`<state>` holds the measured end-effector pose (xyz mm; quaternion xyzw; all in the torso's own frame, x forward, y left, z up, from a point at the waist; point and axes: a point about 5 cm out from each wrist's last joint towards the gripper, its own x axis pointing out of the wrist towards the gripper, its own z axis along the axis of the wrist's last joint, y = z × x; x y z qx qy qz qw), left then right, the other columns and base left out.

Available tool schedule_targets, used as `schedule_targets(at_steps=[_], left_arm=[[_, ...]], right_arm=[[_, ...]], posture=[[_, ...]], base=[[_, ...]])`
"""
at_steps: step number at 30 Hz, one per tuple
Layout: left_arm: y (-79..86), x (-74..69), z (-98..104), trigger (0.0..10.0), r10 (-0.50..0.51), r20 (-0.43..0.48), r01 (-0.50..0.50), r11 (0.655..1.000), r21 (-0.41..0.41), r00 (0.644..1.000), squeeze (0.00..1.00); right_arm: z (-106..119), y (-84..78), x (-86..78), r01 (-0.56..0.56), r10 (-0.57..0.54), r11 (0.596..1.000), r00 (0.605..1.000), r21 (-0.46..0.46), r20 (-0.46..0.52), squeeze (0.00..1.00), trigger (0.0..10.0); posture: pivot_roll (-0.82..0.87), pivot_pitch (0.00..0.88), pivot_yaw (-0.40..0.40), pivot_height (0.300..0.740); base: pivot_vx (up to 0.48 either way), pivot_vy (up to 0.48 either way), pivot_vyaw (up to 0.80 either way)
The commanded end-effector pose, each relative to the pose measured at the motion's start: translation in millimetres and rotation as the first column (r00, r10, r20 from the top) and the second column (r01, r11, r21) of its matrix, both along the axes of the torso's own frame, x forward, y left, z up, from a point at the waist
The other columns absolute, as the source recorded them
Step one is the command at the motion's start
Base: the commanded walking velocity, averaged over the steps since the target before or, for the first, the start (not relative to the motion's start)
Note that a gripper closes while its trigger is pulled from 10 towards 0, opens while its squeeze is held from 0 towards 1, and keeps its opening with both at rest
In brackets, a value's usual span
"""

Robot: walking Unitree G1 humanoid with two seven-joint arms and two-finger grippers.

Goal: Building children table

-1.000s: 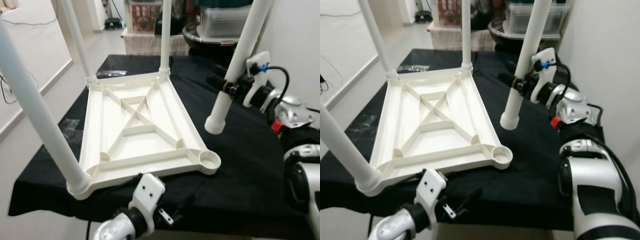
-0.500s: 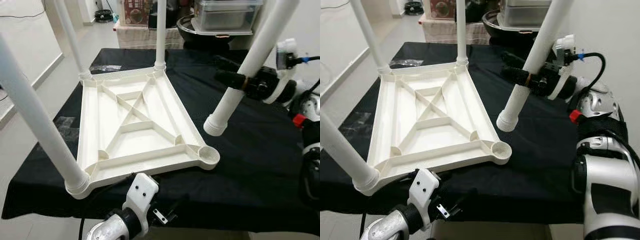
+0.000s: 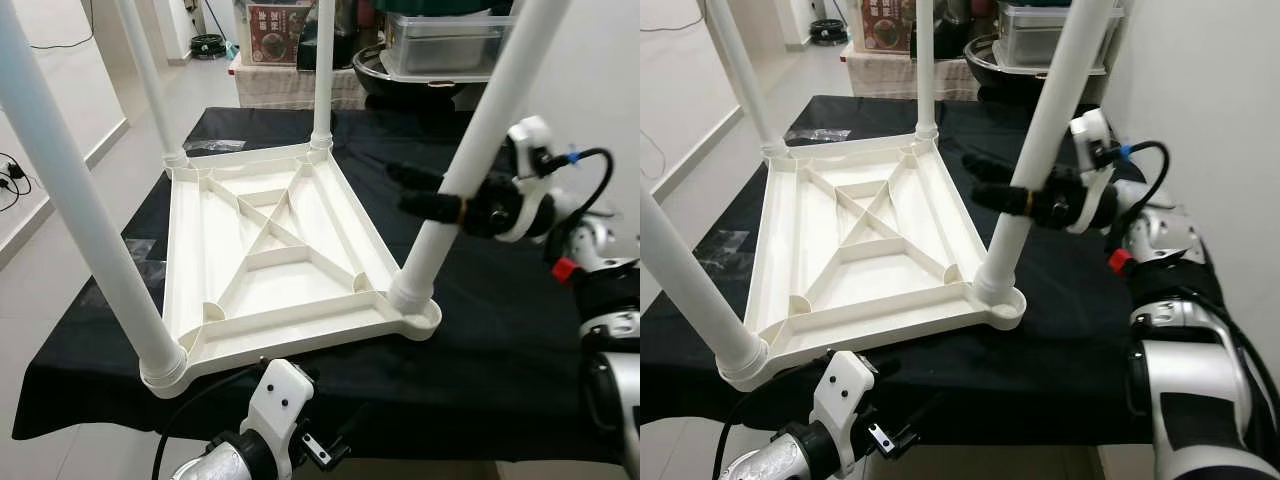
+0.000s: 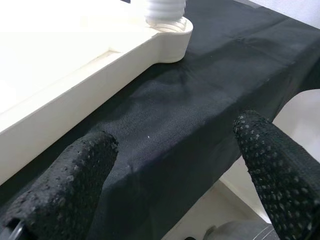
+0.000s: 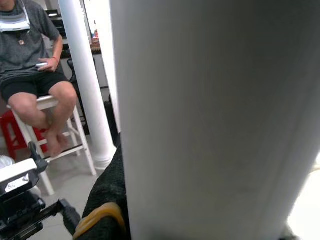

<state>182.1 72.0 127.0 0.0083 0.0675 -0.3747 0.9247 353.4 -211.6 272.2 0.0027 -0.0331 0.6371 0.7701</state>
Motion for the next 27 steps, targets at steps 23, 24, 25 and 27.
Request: schedule_targets(at_steps=[23,24,25,27], left_arm=[[1.4,-9.3,8,10.0,-0.022,0.01,0.022,1.0,0.0,1.0,0.0],[1.4,-9.3,8,10.0,-0.025,0.014,0.025,1.0,0.003,1.0,0.0],[1.4,-9.3,8,10.0,-0.025,0.014,0.025,1.0,0.003,1.0,0.0],[1.3,-9.4,8,10.0,-0.027,0.016,0.027,1.0,0.006,1.0,0.0]], right_arm=[[16,-2.4,-6.3,-0.041,0.051,0.995,0.993,-0.096,0.105,0.0,10.0],[14,-1.3,-7.7,-0.05,0.061,0.993,0.993,-0.105,0.1,0.0,10.0],[14,-1.3,-7.7,-0.05,0.061,0.993,0.993,-0.105,0.1,0.0,10.0],[9,0.7,-10.7,-0.07,0.079,0.992,0.993,-0.107,0.085,0.0,10.0]], posture=[[0.12,0.167,0.015,0.74],[0.12,0.168,0.016,0.74],[0.12,0.168,0.016,0.74],[0.12,0.166,0.014,0.74]], base=[[0.0,0.0,0.0],[0.0,0.0,0.0],[0.0,0.0,0.0],[0.0,0.0,0.0]])
